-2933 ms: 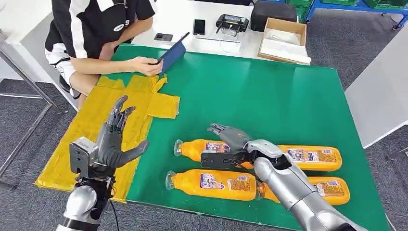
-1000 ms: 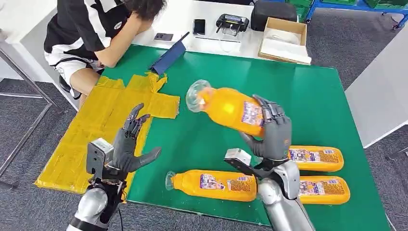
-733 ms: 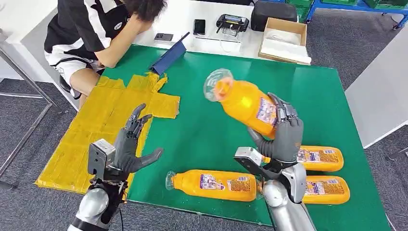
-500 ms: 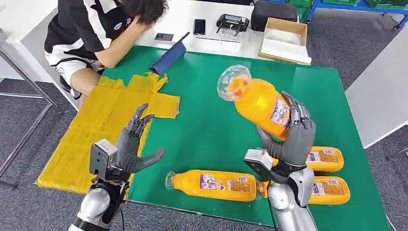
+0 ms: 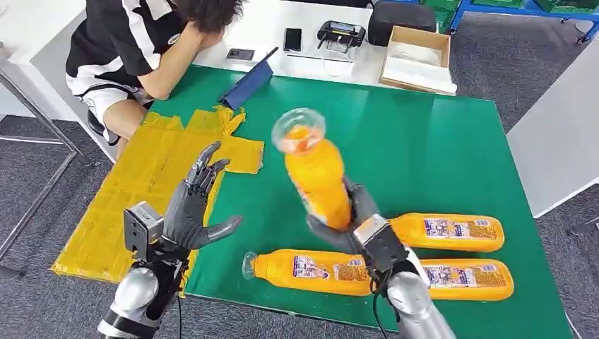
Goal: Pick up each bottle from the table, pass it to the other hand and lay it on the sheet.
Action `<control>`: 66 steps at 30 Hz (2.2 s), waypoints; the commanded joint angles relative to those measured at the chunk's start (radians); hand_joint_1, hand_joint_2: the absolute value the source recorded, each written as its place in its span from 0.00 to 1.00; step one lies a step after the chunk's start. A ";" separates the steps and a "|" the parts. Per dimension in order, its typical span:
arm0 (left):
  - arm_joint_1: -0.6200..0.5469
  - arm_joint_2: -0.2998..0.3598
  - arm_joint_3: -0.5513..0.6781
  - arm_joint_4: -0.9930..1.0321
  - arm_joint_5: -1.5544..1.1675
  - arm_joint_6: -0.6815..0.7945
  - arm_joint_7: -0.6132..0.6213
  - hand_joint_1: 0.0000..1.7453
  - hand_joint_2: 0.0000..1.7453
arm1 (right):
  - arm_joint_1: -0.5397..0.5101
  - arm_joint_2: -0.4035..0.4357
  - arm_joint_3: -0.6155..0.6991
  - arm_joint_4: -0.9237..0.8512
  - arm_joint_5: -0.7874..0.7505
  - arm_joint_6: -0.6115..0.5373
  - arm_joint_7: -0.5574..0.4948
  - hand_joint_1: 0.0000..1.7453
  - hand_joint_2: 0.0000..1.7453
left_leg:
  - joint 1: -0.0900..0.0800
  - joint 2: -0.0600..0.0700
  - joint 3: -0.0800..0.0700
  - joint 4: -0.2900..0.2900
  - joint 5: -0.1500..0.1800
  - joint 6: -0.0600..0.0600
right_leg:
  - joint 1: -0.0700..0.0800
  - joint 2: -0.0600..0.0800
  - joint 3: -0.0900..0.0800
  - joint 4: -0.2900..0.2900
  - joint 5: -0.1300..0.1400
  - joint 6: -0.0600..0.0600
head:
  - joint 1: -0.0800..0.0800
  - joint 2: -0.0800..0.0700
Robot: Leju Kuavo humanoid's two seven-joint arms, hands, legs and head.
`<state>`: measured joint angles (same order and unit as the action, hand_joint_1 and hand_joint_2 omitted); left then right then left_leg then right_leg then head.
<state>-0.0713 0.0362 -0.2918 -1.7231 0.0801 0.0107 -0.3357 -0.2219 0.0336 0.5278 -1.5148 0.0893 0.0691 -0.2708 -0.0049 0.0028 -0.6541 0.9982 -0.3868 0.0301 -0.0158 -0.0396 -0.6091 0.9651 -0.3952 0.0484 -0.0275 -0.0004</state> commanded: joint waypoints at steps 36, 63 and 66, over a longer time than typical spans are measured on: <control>0.009 0.068 -0.028 -0.034 0.058 -0.045 -0.041 0.00 1.00 | -0.021 -0.042 -0.039 0.013 0.074 -0.245 -0.048 1.00 1.00 | 0.000 -0.002 0.003 0.000 -0.002 -0.001 | -0.001 0.001 0.003 0.000 -0.002 -0.002 | 0.000 0.000; -0.184 0.028 -0.240 0.090 0.013 -0.101 -0.011 0.00 1.00 | -0.112 -0.001 0.144 0.245 0.284 -0.242 -0.021 1.00 1.00 | 0.000 -0.001 0.006 0.000 -0.002 -0.002 | 0.000 0.003 0.007 0.000 -0.002 -0.003 | 0.000 0.000; -0.188 0.028 -0.240 0.092 0.013 -0.101 -0.011 0.00 1.00 | -0.111 0.001 0.148 0.244 0.288 -0.244 -0.019 1.00 1.00 | 0.000 -0.001 0.009 0.000 -0.004 -0.003 | -0.001 0.003 0.009 0.000 -0.004 -0.003 | 0.000 0.000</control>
<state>-0.1796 0.0786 -0.4879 -1.7406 0.0938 -0.0999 -0.3559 -0.2775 0.0389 0.5845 -1.3573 0.3605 -0.1694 -0.2888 -0.0055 0.0028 -0.6543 0.9983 -0.3869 0.0302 -0.0165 -0.0395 -0.6094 0.9650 -0.3951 0.0485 -0.0278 -0.0004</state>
